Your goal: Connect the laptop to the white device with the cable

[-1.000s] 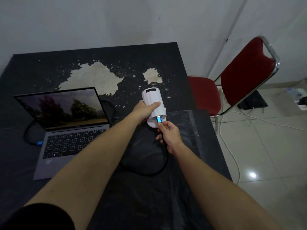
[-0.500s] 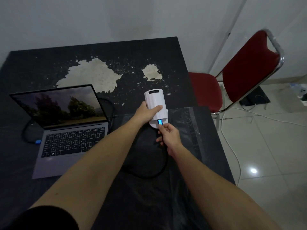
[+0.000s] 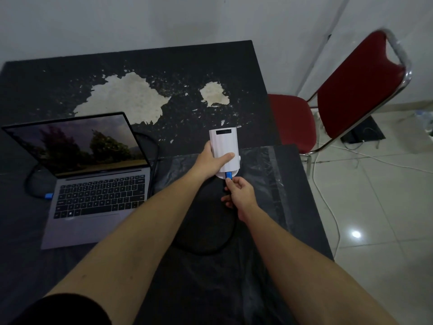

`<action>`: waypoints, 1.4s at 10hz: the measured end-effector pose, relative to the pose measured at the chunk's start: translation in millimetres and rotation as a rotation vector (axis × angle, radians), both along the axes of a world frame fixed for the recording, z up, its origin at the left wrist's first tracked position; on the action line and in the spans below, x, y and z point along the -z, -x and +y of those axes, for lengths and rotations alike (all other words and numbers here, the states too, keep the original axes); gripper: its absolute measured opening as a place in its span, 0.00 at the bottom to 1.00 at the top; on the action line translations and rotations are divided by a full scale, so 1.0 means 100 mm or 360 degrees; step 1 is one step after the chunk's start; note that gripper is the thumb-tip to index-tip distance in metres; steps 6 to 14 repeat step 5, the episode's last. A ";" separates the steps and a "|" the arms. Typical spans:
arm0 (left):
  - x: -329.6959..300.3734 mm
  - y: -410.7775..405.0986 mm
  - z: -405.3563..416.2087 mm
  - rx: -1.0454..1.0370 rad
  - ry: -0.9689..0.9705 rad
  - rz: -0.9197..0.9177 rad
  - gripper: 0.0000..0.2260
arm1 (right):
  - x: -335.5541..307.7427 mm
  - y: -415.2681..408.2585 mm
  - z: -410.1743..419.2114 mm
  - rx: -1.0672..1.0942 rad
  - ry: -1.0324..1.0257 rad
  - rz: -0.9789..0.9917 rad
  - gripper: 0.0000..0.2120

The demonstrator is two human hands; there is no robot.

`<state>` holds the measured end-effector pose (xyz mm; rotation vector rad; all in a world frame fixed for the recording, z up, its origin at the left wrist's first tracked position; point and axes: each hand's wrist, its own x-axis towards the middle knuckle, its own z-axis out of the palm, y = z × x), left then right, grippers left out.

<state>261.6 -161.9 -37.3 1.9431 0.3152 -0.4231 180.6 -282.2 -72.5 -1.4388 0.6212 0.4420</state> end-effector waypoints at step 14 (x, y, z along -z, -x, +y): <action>-0.49 0.38 0.23 0.0025 -0.0303 0.0245 0.44 | -0.33 -0.02 -0.04 -0.0546 0.1071 -0.0079 0.17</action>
